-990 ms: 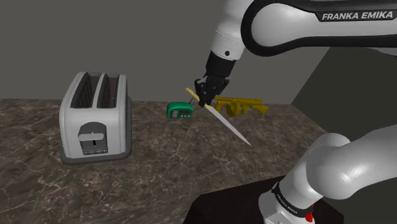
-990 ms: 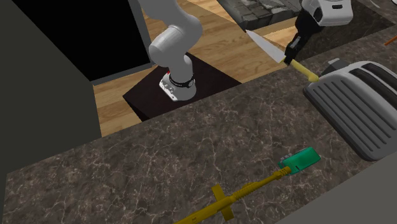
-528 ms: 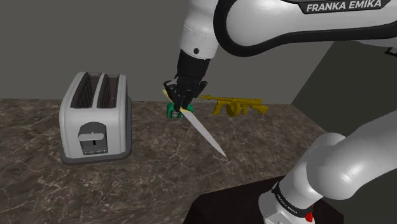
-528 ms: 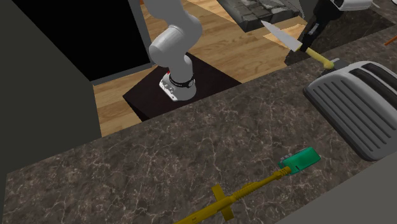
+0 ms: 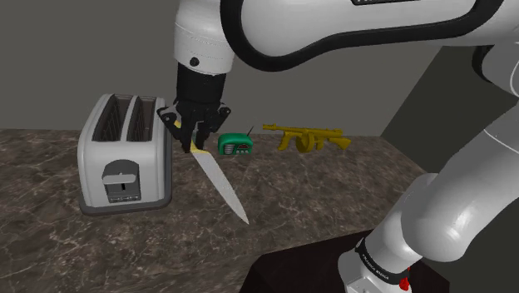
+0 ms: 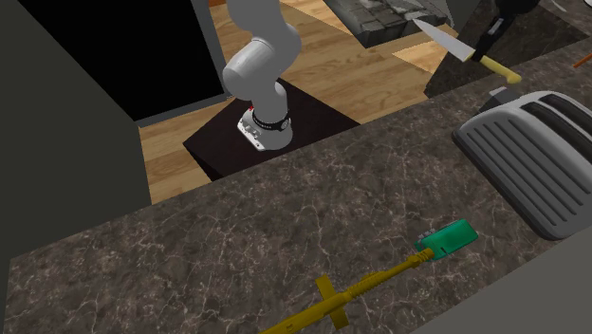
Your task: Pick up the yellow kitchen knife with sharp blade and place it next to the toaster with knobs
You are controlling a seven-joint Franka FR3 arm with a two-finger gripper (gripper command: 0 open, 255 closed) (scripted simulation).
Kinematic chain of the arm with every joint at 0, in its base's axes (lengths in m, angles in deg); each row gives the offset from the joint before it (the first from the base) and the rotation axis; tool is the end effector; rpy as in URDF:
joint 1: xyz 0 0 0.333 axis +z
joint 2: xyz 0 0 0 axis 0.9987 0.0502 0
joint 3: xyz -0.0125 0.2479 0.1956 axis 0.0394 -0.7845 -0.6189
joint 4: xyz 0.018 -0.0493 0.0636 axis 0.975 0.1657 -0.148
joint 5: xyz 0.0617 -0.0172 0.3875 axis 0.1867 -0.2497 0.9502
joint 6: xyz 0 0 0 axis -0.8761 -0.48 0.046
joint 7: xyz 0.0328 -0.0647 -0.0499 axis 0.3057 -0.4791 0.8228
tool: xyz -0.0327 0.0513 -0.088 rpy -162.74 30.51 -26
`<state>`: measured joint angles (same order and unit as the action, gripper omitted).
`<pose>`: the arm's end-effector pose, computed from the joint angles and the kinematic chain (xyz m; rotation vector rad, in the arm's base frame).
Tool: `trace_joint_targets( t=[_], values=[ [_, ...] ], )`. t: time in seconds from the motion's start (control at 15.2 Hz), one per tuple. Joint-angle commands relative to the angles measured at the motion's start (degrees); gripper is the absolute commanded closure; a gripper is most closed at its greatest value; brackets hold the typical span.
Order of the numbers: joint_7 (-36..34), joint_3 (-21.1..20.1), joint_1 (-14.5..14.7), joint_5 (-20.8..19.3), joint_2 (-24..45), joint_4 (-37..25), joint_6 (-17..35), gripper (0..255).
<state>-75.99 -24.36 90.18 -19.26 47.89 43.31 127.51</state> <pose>0.4275 0.3464 0.5145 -3.1169 0.1782 -0.1002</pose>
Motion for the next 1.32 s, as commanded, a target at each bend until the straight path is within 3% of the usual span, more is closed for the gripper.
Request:
trace_joint_targets(
  t=[0.0,1.25],
  values=[
    [-1.1,-0.4,0.2,-0.8,1.2,0.2,1.2,255],
    [-4.1,-0.9,0.7,-4.6,6.4,10.2,15.3,255]
  ],
)
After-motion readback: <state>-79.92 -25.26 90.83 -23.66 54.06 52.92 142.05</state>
